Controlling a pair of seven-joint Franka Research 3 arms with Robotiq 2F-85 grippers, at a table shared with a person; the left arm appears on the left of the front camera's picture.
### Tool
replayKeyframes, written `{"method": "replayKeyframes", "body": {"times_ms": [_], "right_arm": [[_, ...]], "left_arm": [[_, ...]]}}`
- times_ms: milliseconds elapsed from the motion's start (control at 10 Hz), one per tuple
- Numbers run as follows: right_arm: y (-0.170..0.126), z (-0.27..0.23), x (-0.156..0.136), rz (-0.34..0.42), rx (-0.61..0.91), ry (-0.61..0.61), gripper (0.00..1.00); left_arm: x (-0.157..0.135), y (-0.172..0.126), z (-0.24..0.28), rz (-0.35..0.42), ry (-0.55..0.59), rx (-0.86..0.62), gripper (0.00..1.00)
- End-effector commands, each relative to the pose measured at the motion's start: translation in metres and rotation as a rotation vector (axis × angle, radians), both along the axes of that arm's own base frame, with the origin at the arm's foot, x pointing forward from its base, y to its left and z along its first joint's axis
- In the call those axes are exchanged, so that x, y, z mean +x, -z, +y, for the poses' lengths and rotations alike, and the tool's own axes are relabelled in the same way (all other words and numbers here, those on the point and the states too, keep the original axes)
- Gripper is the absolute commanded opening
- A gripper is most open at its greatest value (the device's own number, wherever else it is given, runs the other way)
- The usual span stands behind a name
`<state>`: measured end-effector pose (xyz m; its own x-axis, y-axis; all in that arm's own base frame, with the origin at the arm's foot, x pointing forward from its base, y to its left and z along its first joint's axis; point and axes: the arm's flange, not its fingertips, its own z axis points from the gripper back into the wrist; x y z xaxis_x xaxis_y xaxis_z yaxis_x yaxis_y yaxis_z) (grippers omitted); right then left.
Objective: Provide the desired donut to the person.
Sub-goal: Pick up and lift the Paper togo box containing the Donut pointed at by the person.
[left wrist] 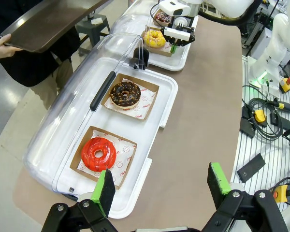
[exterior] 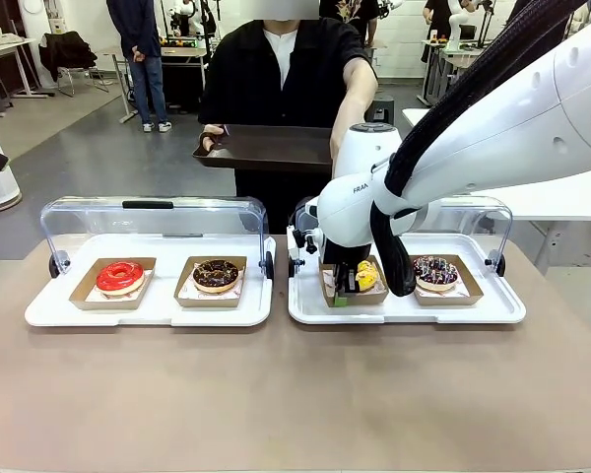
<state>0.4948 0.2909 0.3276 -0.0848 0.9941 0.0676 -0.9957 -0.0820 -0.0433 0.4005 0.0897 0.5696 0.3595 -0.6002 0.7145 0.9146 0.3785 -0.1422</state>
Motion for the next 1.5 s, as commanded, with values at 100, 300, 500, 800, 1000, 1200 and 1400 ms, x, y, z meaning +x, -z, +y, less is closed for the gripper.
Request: {"method": "replayKeyframes", "body": {"times_ms": [100, 300, 500, 800, 1000, 1200, 1400], "right_arm": [[0.004, 0.001, 0.002, 0.042, -0.031, -0.002, 0.0], [0.003, 0.001, 0.0, 0.054, -0.048, -0.008, 0.0], [-0.004, 0.006, -0.002, 0.091, -0.073, 0.025, 0.0], [-0.053, 0.024, -0.023, 0.115, -0.146, 0.059, 0.0], [-0.09, 0.033, -0.04, 0.092, -0.166, 0.053, 0.0], [-0.128, 0.044, -0.06, 0.115, -0.197, 0.049, 0.0], [-0.165, 0.052, -0.078, 0.057, -0.205, 0.053, 0.0]], "left_arm": [[0.0, -0.001, 0.0, -0.009, 0.007, -0.015, 1.0], [0.0, -0.001, 0.0, -0.009, 0.007, -0.015, 1.0], [0.0, -0.001, 0.0, -0.009, 0.007, -0.015, 1.0], [0.0, -0.001, 0.0, -0.009, 0.007, -0.015, 1.0], [0.0, -0.001, 0.0, -0.009, 0.007, -0.015, 1.0], [0.0, -0.001, 0.0, -0.009, 0.007, -0.015, 1.0], [0.0, -0.001, 0.0, -0.009, 0.007, -0.015, 1.0]]}}
